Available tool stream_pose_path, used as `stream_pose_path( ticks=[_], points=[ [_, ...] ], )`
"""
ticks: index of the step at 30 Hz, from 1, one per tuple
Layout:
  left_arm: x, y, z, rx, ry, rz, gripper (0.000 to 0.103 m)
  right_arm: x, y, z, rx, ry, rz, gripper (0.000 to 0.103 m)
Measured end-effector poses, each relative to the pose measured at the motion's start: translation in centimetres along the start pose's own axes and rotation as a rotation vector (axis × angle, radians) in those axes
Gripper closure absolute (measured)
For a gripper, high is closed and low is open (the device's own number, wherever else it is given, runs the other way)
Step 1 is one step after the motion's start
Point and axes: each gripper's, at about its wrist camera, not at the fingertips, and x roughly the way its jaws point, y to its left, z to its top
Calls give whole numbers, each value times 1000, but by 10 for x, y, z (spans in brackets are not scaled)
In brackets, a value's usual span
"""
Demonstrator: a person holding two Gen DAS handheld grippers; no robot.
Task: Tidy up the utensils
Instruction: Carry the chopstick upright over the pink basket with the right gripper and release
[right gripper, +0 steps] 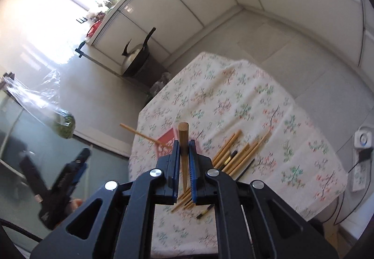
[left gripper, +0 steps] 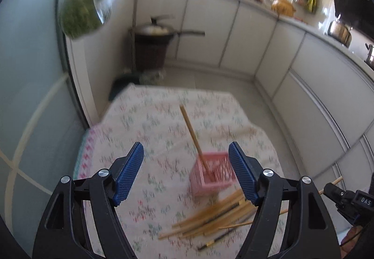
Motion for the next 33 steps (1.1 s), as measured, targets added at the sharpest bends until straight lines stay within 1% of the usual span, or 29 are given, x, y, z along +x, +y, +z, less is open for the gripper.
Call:
stream_pose_path(
  ticks=[1,2,3,5,6,7,9,12,13,15,16,18,20,23,25,29,33],
  points=[
    [9,-2,-3,25,78,-34,31,0,-3,-2,6,14,9,96],
    [14,-6,-7,51,112,-42,31,-4,-8,-2,10,24,11,96],
    [17,-11,-12,80,128,-30,31,-6,-10,-2,3,18,2,96],
    [22,-17,-21,121,127,35,31,-15,-12,0,-28,-28,-29,96],
    [25,-19,-24,135,141,54,31,-17,-13,1,-29,-39,-28,96],
    [29,-18,-29,134,159,67,31,-20,-15,2,-20,-46,-16,96],
    [36,-10,-38,98,190,98,30,-27,-17,4,-4,-65,11,96],
    [60,2,-62,48,312,95,29,-34,-18,6,-16,-82,23,95],
    [70,4,-72,57,368,95,29,-35,-19,7,-16,-79,32,95],
    [82,3,-84,95,419,130,29,-38,-22,8,-7,-80,38,95],
    [86,0,-88,119,426,145,29,-39,-23,9,-7,-79,37,95],
    [88,-8,-93,161,444,119,29,-41,-26,10,-9,-73,31,95],
    [86,-18,-95,197,440,98,28,-43,-30,11,-2,-65,29,95],
    [87,-40,-101,274,431,103,27,-45,-35,12,2,-60,13,95],
    [88,-48,-103,294,432,100,27,-47,-39,12,-1,-58,1,95],
    [90,-57,-104,303,429,87,25,-52,-46,12,-10,-51,-16,95],
    [88,-66,-104,319,423,82,23,-57,-50,13,-1,-63,-7,95]
  ],
)
